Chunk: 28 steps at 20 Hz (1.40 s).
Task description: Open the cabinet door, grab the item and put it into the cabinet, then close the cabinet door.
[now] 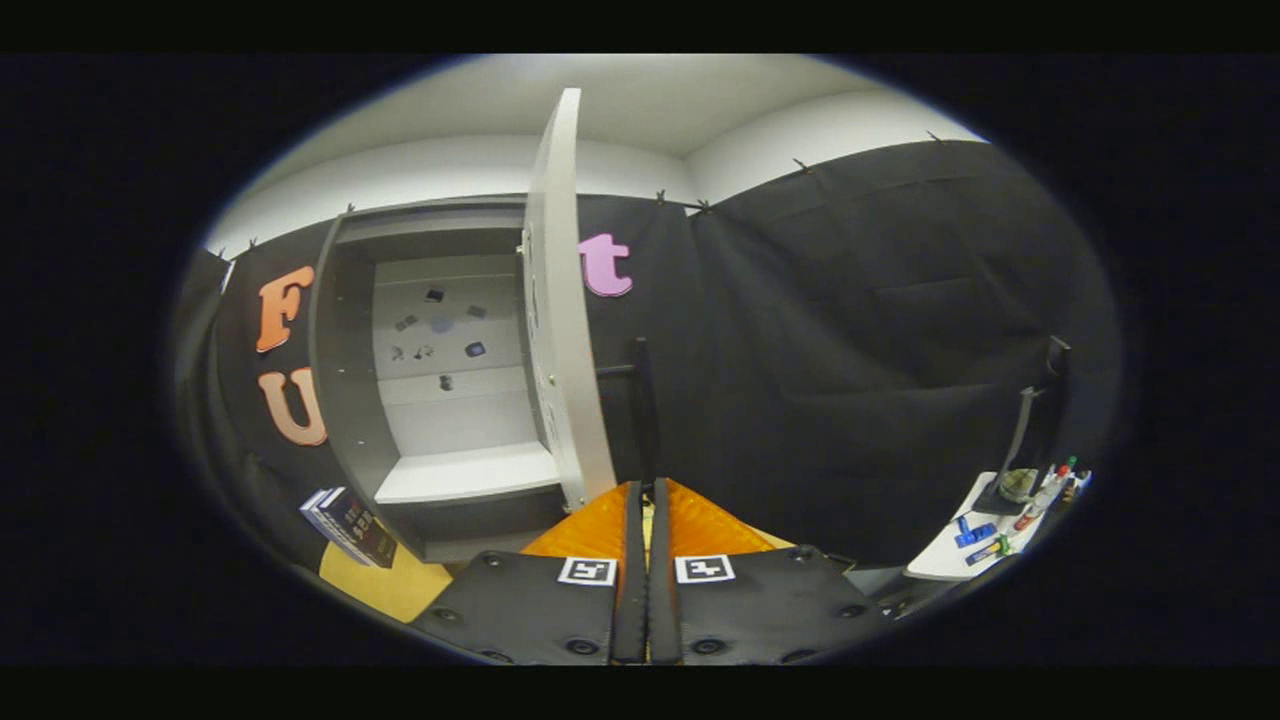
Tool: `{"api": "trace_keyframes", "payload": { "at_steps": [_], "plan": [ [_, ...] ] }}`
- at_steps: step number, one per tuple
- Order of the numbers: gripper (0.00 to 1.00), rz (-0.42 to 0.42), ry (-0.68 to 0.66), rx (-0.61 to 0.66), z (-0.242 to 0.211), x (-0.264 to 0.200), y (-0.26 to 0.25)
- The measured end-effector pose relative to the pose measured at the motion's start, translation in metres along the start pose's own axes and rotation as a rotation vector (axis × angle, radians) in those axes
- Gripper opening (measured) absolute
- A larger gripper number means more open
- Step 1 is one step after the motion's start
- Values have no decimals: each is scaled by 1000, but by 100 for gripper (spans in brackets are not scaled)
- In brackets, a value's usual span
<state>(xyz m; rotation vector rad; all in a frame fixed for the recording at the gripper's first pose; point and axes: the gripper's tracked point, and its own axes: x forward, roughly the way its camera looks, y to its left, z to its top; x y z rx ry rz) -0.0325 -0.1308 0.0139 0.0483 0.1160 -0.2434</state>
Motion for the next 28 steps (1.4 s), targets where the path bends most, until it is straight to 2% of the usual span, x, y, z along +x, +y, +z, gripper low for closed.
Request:
{"api": "trace_keyframes", "payload": {
  "at_steps": [3,10,14,17,21,22,23,25,28],
  "plan": [
    [14,-6,-13,-1,-10,-5,12],
    [26,144,70,37,-81,10,93],
    [32,209,120,16,-125,25,140],
    [41,254,174,-2,-165,34,165],
    [68,308,262,-30,-227,41,200],
    [68,316,275,-44,-241,42,205],
    [72,330,295,-57,-255,43,213],
    [92,346,329,-97,-283,47,221],
    [93,376,380,-151,-324,52,231]
  ]
}}
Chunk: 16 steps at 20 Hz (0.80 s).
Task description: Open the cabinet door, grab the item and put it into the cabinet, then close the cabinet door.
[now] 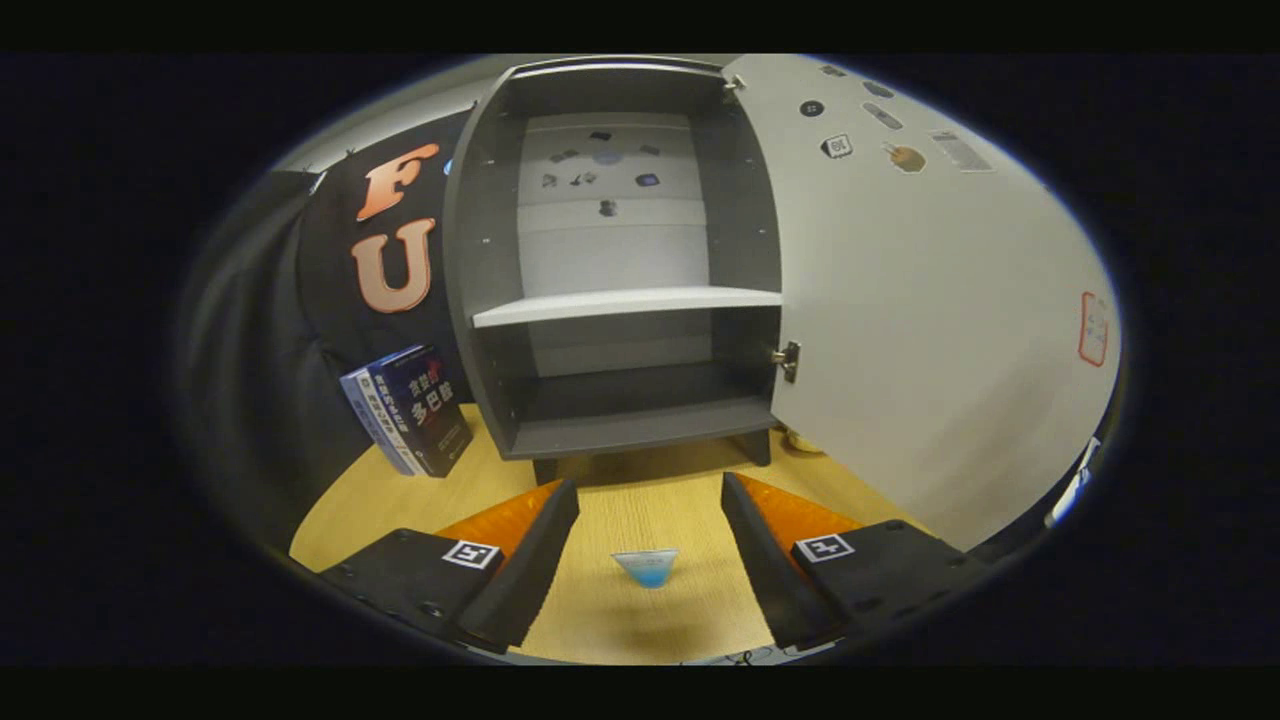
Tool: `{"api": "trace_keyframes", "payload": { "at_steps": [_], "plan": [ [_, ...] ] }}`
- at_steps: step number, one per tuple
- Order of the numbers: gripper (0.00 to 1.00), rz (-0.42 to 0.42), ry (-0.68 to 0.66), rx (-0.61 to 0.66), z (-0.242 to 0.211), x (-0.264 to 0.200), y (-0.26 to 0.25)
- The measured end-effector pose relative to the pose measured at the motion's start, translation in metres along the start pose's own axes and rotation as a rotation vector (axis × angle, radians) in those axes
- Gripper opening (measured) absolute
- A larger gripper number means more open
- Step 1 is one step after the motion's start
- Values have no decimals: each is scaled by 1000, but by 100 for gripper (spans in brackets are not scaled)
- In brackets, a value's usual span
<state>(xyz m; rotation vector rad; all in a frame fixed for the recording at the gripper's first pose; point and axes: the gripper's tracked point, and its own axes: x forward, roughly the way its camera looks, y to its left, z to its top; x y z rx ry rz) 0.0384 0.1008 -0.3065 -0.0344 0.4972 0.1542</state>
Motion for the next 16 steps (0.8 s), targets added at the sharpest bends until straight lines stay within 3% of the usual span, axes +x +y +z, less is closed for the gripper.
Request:
{"api": "trace_keyframes", "payload": {
  "at_steps": [4,6,13,14,16],
  "plan": [
    [93,6,69,-31,-39,24,-1],
    [100,-1,92,-44,-53,32,-5],
    [100,-7,188,-55,-99,59,-7],
    [98,-11,198,-53,-104,63,-7],
    [85,-14,219,-51,-113,66,-9]
  ]
}}
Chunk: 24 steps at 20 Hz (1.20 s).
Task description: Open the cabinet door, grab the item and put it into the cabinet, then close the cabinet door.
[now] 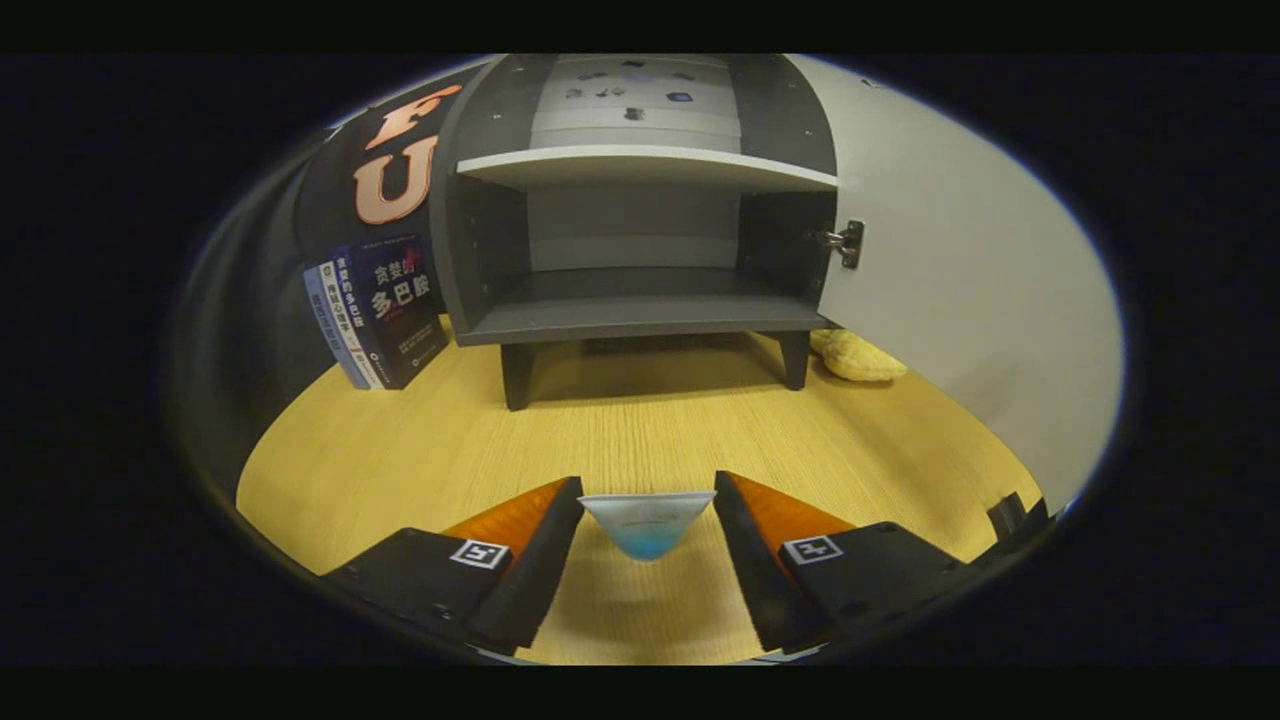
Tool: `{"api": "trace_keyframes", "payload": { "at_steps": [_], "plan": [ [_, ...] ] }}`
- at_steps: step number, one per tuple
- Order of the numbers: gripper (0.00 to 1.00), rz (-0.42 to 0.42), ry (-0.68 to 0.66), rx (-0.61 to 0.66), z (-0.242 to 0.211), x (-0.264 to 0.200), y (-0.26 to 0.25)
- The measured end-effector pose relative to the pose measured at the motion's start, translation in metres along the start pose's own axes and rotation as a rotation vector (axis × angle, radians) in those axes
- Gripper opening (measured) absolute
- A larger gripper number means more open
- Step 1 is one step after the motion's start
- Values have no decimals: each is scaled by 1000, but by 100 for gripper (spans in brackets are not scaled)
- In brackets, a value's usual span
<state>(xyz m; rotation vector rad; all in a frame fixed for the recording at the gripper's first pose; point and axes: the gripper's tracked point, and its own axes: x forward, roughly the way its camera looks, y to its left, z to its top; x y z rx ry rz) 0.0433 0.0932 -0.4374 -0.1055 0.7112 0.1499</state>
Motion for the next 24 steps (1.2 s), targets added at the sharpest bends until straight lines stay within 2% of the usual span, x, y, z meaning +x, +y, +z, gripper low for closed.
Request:
{"api": "trace_keyframes", "payload": {
  "at_steps": [3,7,10,14,19,24],
  "plan": [
    [64,-2,29,0,-2,-1,-1],
    [64,8,31,26,26,-17,2],
    [64,18,15,-16,64,-34,5],
    [64,25,-45,-41,134,-57,9],
    [64,75,-138,21,229,-82,21],
    [64,58,-226,0,317,-92,15]
  ]
}}
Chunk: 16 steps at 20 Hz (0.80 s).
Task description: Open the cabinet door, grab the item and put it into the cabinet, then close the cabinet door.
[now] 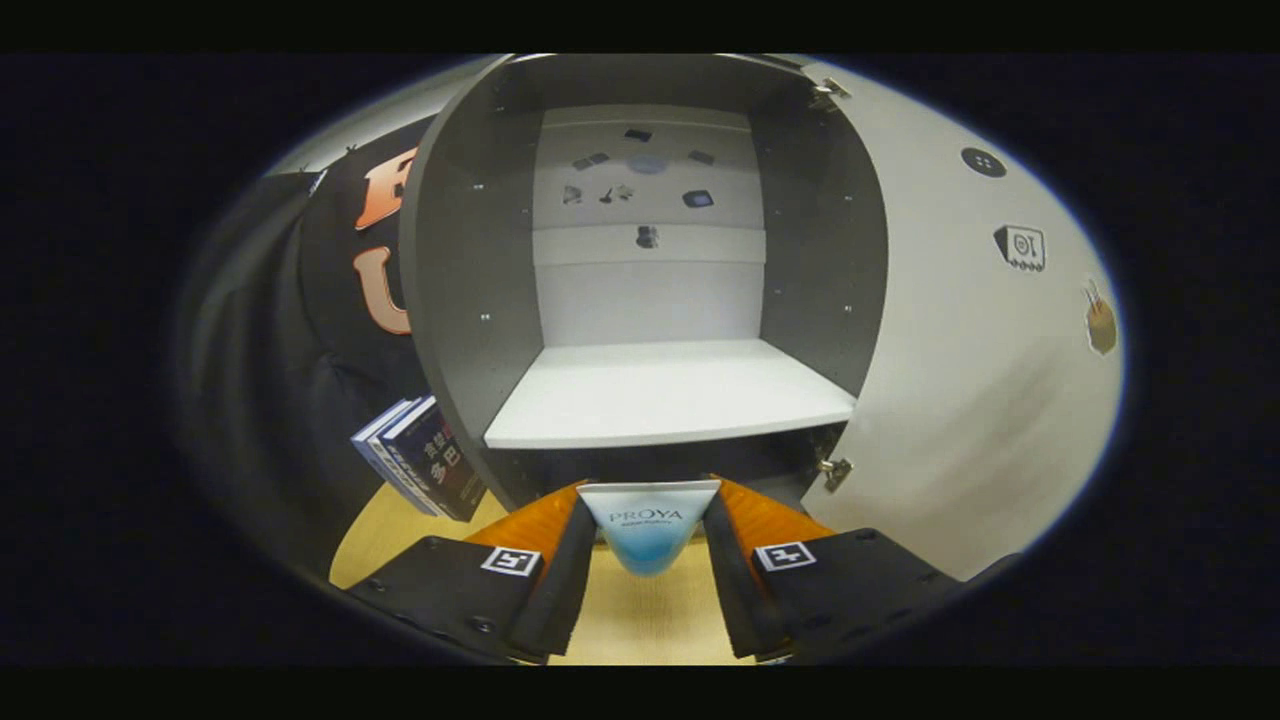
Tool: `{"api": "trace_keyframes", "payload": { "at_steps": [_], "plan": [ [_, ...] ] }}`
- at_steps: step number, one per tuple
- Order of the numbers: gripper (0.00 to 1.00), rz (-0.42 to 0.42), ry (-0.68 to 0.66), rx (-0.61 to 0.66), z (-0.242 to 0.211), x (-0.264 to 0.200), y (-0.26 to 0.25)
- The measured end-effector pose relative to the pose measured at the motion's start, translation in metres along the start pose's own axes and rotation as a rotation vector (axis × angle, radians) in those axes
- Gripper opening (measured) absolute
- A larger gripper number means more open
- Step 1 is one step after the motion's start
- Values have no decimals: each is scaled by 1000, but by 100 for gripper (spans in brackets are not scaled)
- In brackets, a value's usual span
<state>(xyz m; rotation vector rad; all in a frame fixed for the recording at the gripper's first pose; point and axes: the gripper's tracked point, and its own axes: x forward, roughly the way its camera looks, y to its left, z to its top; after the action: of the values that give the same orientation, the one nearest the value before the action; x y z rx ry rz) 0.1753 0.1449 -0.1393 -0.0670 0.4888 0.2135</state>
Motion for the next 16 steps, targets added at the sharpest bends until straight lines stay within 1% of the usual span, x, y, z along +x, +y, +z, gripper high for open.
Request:
{"api": "trace_keyframes", "payload": {
  "at_steps": [4,8,12,14,16],
  "plan": [
    [64,-11,-46,-25,54,23,-3],
    [64,-34,-54,-33,88,63,-6],
    [64,-51,-38,-31,98,101,-12],
    [64,-60,-3,-27,88,113,-15],
    [64,-50,14,-22,83,122,-11]
  ]
}}
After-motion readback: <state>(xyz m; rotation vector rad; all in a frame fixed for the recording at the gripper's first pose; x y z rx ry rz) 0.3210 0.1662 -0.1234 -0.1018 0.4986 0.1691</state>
